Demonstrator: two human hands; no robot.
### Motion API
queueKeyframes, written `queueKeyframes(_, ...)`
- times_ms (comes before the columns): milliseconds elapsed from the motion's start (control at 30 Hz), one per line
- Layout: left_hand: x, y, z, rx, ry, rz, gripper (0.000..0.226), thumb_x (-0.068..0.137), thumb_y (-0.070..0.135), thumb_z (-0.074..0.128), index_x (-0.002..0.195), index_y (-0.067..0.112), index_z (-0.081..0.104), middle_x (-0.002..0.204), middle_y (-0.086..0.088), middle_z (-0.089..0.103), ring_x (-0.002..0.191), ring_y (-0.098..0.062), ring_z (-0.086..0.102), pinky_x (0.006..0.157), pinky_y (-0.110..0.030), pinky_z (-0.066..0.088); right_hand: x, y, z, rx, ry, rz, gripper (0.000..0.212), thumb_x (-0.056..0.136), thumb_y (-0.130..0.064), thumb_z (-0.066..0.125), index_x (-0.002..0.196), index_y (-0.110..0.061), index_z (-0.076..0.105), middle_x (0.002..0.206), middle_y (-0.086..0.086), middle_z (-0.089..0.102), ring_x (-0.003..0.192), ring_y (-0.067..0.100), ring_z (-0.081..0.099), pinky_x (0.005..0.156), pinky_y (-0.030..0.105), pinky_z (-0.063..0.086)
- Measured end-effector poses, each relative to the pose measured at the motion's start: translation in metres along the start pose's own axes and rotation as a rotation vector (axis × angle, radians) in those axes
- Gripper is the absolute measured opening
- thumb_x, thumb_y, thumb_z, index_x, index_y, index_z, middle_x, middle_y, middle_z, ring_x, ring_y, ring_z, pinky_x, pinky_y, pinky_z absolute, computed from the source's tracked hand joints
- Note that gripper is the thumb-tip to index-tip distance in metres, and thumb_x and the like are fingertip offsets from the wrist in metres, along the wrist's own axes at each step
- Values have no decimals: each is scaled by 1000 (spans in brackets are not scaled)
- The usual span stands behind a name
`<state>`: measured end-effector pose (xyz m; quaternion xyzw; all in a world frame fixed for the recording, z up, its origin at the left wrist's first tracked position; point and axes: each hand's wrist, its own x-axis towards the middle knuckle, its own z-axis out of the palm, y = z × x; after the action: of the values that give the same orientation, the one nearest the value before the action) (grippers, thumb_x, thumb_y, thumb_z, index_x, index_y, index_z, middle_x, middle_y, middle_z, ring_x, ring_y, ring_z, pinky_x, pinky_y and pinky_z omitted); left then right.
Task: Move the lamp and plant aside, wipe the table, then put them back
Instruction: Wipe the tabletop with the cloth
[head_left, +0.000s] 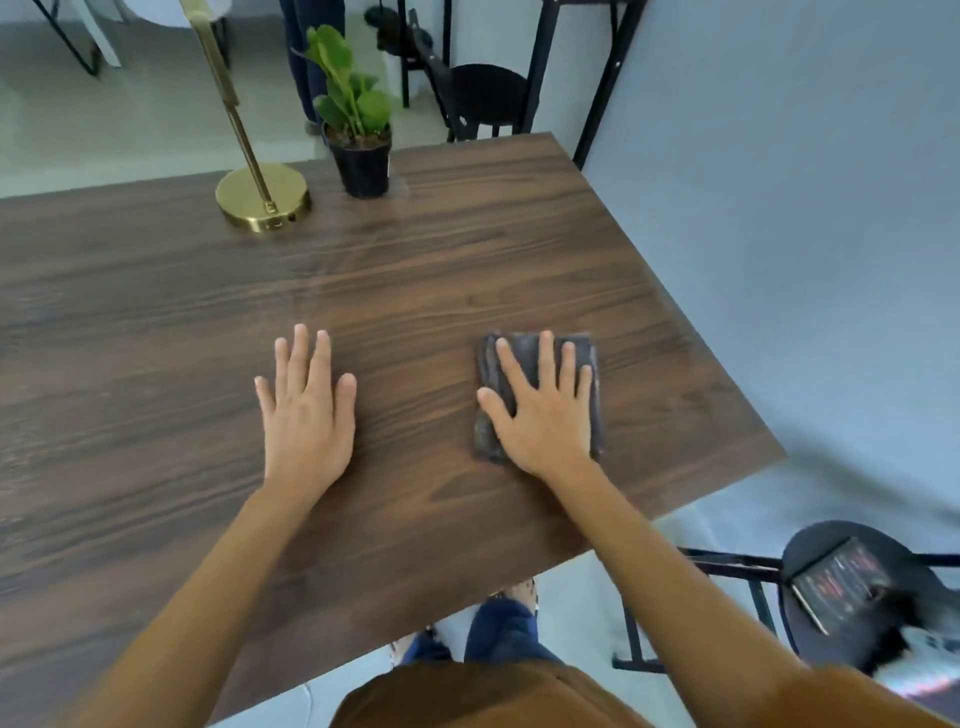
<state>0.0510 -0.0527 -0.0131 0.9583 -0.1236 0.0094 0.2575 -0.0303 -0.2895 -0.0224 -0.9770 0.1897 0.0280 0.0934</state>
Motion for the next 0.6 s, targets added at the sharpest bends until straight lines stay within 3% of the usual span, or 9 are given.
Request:
queueKeyframes(67,5,15,13,51,-49,4,58,100,40,26,151,14,16,162,-6,5,148,-25,-4,115,-55,2,-55,-5,4,7,-37,-233,63,96,-65,23,153,-44,5,165,5,-5,151,30,-9,121,52,-4)
queueKeyframes(133,6,14,22,120,-80,-29,64,99,47,20,152,12,15,161,-9,4,148,-27,-4,115,-56,2,-95,26,0,23,-70,-275,60,96,-66,20,151,-49,2,165,-3,-7,151,23,-12,121,47,-6)
queueKeyframes(233,1,4,28,252,-85,-30,72,95,54,14,150,7,20,160,-13,11,148,-30,3,115,-58,6,-96,112,-17,-33,-42,-24,62,92,-72,8,150,-51,-1,165,-2,-5,151,25,-7,122,50,1)
queueKeyframes(367,1,7,31,314,-92,-20,74,94,58,15,150,10,20,160,-11,13,148,-30,6,114,-57,7,-7,180,-38,-68,1,322,72,87,-74,6,153,-44,8,164,13,10,148,39,9,118,57,11)
queueKeyframes(467,2,10,31,320,-112,-44,72,95,58,18,152,13,14,161,-7,8,148,-26,0,116,-54,3,59,147,-37,4,-18,352,71,91,-73,11,154,-40,7,163,17,3,148,42,2,118,59,4)
queueKeyframes(600,1,10,30,313,-118,-45,73,94,58,19,152,15,13,161,-6,6,148,-25,-1,116,-54,2,28,62,-14,15,5,34,69,94,-68,24,154,-39,9,164,15,-1,150,37,-3,120,55,-1)
